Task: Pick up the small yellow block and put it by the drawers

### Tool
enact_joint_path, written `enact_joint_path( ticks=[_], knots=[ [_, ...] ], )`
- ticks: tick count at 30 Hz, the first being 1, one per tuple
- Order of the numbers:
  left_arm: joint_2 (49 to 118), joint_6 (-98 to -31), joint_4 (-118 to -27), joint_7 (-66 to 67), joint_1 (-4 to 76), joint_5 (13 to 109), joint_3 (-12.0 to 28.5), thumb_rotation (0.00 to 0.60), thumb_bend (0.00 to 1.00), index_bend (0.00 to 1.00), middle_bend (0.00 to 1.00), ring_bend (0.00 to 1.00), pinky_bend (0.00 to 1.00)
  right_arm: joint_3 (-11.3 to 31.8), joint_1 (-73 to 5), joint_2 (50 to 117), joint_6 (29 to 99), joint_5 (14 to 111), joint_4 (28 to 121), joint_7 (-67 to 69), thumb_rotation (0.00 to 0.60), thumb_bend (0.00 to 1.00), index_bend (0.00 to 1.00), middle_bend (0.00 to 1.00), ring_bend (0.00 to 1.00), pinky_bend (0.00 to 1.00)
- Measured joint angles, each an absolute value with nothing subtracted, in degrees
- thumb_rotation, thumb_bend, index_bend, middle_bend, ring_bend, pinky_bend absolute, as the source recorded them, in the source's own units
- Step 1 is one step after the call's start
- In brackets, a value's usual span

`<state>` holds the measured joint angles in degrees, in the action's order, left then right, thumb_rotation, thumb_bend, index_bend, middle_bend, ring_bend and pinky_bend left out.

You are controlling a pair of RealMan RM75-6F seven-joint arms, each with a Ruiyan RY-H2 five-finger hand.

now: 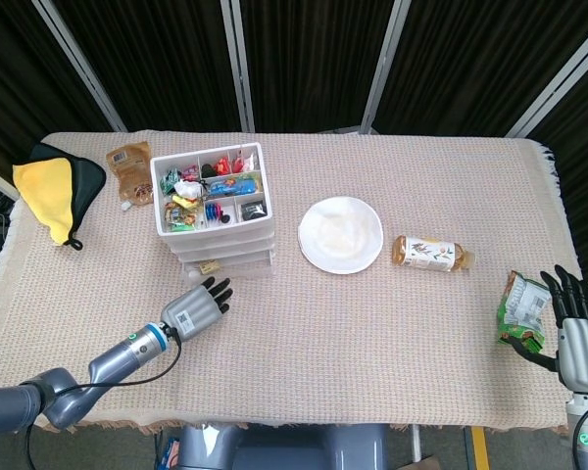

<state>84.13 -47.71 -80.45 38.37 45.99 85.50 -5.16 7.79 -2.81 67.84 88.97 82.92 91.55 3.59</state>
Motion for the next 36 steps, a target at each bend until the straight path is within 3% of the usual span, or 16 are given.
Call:
enact_joint_path(
  ticks=[27,36],
  knots=[
    [83.92,-47.72,-76.53,39.41,43.38,80.42,-4.19,0.600,0.74,0.29,0.13,0.06,0.20,7.76,-2.84,67.82,88.76,82.85,91.61,3.45,0.600,0.05,0.09,0.00,0.00,0.00],
    [81.10,-53.77,-82.25,38.60,41.20,83.26,-4.85,0.600,0.71,0.25,0.11,0.05,0.18,7.76,-2.85,67.70,88.67,82.84,91.43,3.53,0.600,0.05,0.09,0.00,0.00,0.00]
  ],
)
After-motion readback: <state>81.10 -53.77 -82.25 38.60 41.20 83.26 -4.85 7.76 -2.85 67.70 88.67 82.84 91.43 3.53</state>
